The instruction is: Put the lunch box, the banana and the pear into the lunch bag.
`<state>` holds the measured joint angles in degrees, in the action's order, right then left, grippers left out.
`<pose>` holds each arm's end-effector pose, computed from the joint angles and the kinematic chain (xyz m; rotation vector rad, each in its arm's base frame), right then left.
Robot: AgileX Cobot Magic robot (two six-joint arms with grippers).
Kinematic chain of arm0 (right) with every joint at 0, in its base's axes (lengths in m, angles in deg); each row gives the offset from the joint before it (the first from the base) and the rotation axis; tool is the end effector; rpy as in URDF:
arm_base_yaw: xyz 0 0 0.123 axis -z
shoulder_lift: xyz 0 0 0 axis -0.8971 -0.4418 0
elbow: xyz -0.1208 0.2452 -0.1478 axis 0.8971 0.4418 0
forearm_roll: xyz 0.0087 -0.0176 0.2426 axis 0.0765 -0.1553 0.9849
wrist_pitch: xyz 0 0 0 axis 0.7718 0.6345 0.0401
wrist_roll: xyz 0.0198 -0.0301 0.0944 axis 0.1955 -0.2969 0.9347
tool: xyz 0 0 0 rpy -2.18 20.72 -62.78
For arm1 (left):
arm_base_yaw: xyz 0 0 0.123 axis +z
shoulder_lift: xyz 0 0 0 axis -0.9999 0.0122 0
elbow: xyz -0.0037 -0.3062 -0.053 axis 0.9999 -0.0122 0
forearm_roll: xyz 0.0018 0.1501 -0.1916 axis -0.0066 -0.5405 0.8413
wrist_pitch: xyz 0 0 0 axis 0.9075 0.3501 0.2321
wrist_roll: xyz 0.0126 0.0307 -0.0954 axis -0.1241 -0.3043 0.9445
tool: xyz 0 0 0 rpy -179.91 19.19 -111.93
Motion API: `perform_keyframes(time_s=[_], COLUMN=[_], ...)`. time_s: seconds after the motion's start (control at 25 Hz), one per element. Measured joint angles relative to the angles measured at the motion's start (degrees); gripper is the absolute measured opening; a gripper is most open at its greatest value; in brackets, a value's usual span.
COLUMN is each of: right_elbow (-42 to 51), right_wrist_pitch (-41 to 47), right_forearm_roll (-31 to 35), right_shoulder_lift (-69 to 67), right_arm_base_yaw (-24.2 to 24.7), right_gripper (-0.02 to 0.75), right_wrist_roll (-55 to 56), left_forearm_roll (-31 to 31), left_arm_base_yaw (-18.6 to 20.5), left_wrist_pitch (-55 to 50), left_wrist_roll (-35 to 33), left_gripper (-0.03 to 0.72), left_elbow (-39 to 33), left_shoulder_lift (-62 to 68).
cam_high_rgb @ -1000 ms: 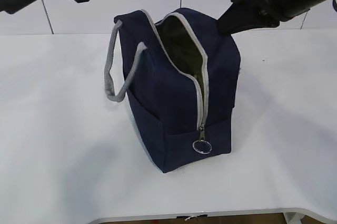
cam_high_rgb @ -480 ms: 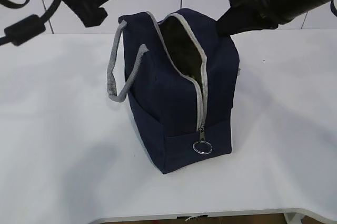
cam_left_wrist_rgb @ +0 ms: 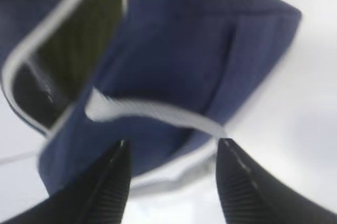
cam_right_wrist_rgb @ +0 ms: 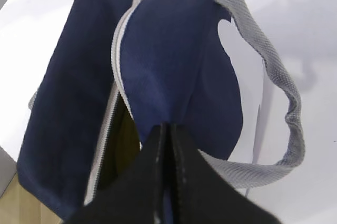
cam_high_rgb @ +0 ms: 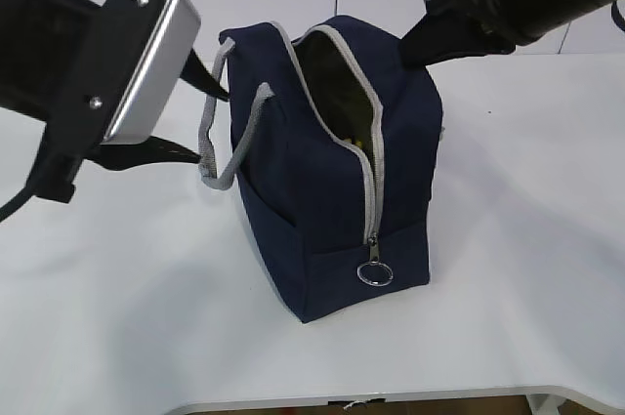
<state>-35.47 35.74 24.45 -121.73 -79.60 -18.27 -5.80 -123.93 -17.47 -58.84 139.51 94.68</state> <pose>0.2993 0.1317 0.3641 -0.5946 2.2906 0.6619 0.2232 -0.1771 0.3327 2.0905 1.0618 0.2341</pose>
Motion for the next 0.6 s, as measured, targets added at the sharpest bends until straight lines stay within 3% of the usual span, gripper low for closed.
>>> perform_keyframes(time_s=[0.12, 0.24, 0.36, 0.44, 0.6], right_elbow=[0.00, 0.00, 0.00, 0.00, 0.00], right_wrist_pitch=[0.33, 0.51, 0.61, 0.84, 1.70], right_forearm_roll=[0.08, 0.33, 0.33, 0.33, 0.40], right_shoulder_lift=[0.00, 0.00, 0.00, 0.00, 0.00], right_arm_base_yaw=[0.00, 0.00, 0.00, 0.00, -0.71], right_gripper=[0.018, 0.018, 0.018, 0.018, 0.018], right_wrist_roll=[-0.22, -0.22, -0.22, -0.22, -0.34], left_forearm_roll=[-4.22, -4.84, -3.64, 1.26, 16.02], left_arm_base_yaw=[0.00, 0.00, 0.00, 0.00, 0.00], left_wrist_pitch=[-0.27, -0.53, -1.92, -2.31, -2.01], left_wrist_roll=[18.51, 41.73, 60.44, 66.75, 70.24], left_gripper=[0.365, 0.363, 0.363, 0.363, 0.363], left_elbow=[0.00, 0.00, 0.00, 0.00, 0.00], left_shoulder_lift=[-2.27, -4.56, -5.30, -5.30, -4.60])
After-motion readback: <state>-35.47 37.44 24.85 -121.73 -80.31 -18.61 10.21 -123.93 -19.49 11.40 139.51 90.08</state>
